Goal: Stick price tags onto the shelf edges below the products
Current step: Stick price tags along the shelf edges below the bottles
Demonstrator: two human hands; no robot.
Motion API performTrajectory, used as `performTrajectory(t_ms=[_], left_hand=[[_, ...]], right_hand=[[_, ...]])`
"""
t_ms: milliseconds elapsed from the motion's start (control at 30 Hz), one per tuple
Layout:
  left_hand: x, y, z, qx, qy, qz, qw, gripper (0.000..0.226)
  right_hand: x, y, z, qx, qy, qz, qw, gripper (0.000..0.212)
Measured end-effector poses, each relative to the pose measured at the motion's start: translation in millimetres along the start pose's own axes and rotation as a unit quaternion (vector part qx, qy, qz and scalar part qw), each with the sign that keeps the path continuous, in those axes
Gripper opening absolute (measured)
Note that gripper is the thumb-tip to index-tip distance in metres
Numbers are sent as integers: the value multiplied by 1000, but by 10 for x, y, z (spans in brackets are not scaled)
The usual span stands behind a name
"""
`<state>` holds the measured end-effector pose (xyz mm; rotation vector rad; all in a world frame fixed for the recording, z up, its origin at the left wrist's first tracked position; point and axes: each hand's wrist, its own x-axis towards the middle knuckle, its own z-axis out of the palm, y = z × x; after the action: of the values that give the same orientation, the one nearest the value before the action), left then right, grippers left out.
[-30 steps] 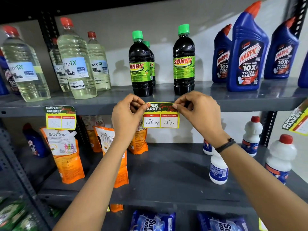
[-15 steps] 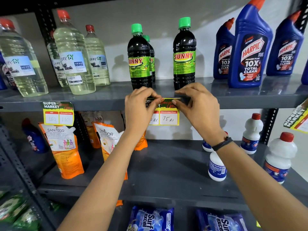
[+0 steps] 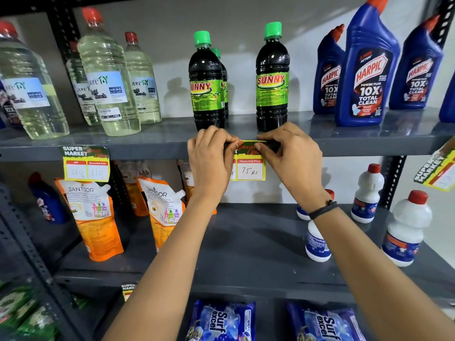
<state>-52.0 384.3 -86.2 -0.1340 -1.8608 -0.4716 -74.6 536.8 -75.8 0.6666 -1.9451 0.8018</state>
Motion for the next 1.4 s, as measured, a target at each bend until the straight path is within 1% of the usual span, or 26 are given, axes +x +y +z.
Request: performTrajectory(t_ms=[100, 267, 400, 500, 567, 667, 733, 800, 900, 967, 1033, 1100, 1200, 1267, 1333, 1400], left_hand=[[-27, -4, 15, 14, 9, 7, 1000, 15], [-78, 101, -86, 31, -6, 24, 999, 19], [-10, 51, -87, 41, -5, -3, 999, 22], [8, -11, -126, 47, -15, -29, 998, 20], [-14, 0, -159, 43, -30, -64, 997, 19], [24, 190, -196, 10, -28, -129, 991, 17], [72, 383, -202, -4, -5, -155, 988, 16], [57, 637, -186, -4, 27, -144, 989, 13], [-73, 1020, -75, -3, 66, -90, 994, 9], [-167, 1244, 59, -39, 65, -58, 995, 11], [-275, 1490, 261, -108, 29, -59, 992, 19], [-401, 1760, 516, -148, -27, -101, 984, 27], [-613, 2055, 929, -117, -126, -151, 973, 36], [-735, 2206, 1169, -145, -177, -175, 957, 36], [-800, 2350, 1345, -209, -197, -192, 938, 35], [-847, 2498, 1488, -248, -192, -203, 928, 34]], right_hand=[[-37, -32, 18, 10, 6, 16, 1000, 15], [-114, -148, -113, 11, 1, 53, 999, 16], [-22, -132, -70, 60, -35, 77, 995, 17], [-20, -140, -64, 97, -88, 85, 988, 22], [-111, -139, -121, 92, -104, 86, 987, 24], [-136, -83, -390, 44, -67, 76, 994, 22], [-62, -52, -609, 36, -28, 59, 997, 21], [8, -6, -812, 28, 8, 36, 999, 19], [37, 171, -1059, -10, 43, 6, 999, 18], [40, 374, -1208, -56, 64, -3, 996, 20], [52, 643, -1376, -89, 88, -10, 992, 21], [75, 958, -1561, -109, 87, -20, 990, 23], [81, 1437, -1760, -109, 39, -31, 993, 32], [81, 1702, -1833, -81, -11, -34, 996, 34], [95, 1880, -1869, -57, -37, -43, 997, 32], [127, 1986, -1902, -46, -31, -49, 997, 30]])
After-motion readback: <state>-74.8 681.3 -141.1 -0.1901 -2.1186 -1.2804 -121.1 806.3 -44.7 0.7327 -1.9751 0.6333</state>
